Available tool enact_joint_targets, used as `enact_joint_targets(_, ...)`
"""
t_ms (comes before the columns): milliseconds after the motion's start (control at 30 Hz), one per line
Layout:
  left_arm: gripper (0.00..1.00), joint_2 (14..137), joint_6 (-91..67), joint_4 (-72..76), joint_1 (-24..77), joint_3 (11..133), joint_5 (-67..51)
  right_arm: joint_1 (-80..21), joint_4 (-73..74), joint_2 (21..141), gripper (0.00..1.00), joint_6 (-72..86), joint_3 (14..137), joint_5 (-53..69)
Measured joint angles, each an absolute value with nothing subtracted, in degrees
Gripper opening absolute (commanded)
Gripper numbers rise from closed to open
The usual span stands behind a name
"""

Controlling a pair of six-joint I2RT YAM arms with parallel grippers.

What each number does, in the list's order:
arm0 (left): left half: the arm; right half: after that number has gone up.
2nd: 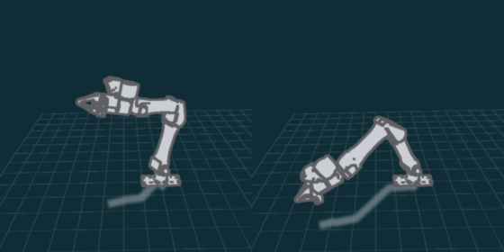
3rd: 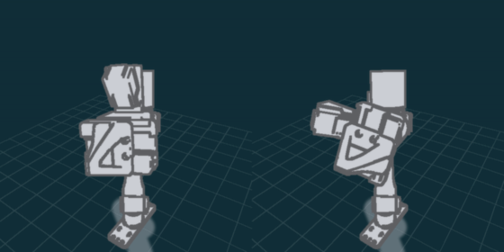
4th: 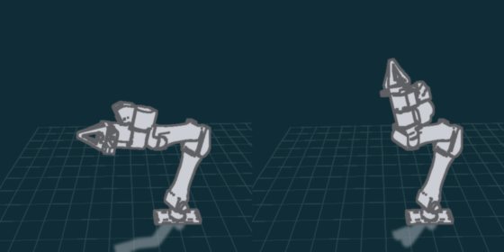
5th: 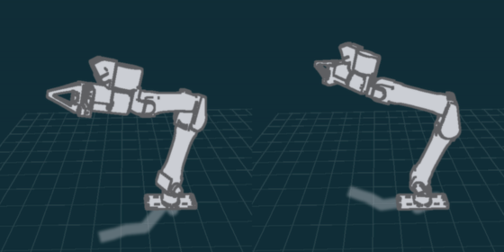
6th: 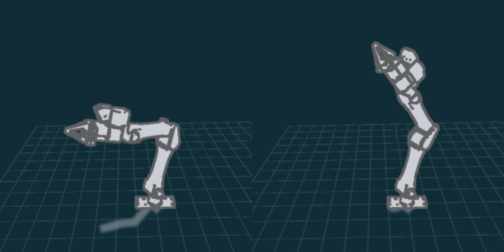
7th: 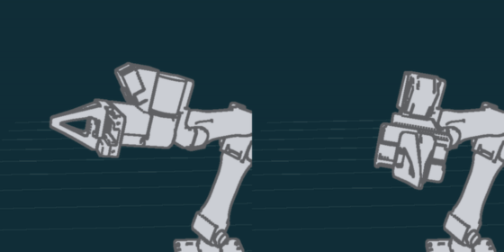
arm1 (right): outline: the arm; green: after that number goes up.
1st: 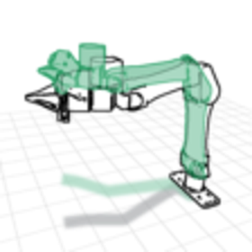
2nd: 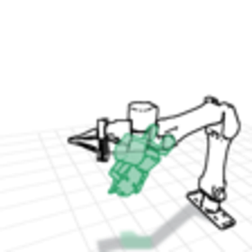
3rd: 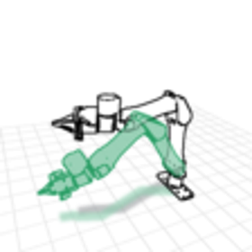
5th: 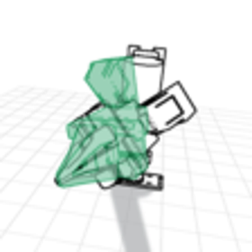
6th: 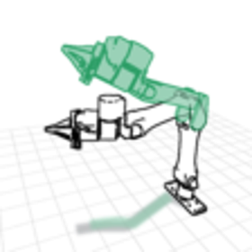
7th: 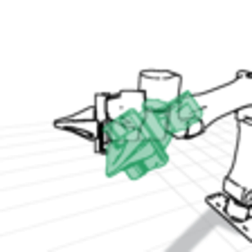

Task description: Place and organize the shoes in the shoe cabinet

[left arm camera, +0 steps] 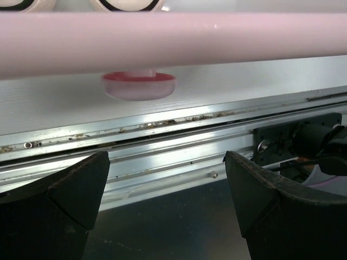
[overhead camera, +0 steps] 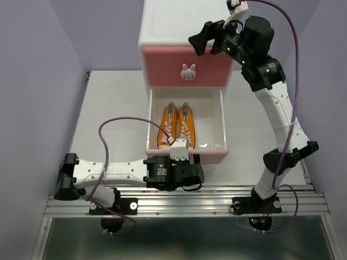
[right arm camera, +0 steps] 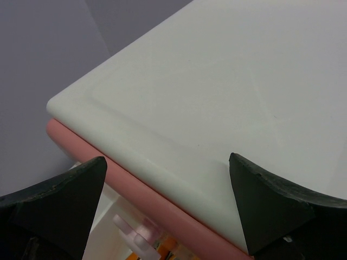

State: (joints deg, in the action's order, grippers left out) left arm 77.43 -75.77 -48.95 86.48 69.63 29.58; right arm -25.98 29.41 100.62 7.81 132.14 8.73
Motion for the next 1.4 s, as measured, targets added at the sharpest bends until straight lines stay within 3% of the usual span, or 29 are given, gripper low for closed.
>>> enact_joint_targets(467, 0.99, 92.6, -94.9, -58.9, 89.9, 70.7, 43.2, -26.0, 28.4, 99.8, 1.0, 7.8, 130.8, 10.2)
enact_joint_targets(1133, 0.99, 92.9, -99.2, -58.4, 89.1, 69.7, 58.9, -26.0, 26.6, 99.0, 1.0, 9.5, 129.1, 12.1)
enact_joint_targets(1267, 0.87, 92.8, -94.5, -53.4, 88.4, 67.5, 59.6, -26.0, 26.4, 99.0, 1.0, 9.6, 129.0, 12.4)
enact_joint_targets(1400, 0.66, 92.6, -89.1, -46.5, 87.3, 64.9, 59.0, -26.0, 26.2, 99.0, 1.0, 10.0, 128.9, 12.5)
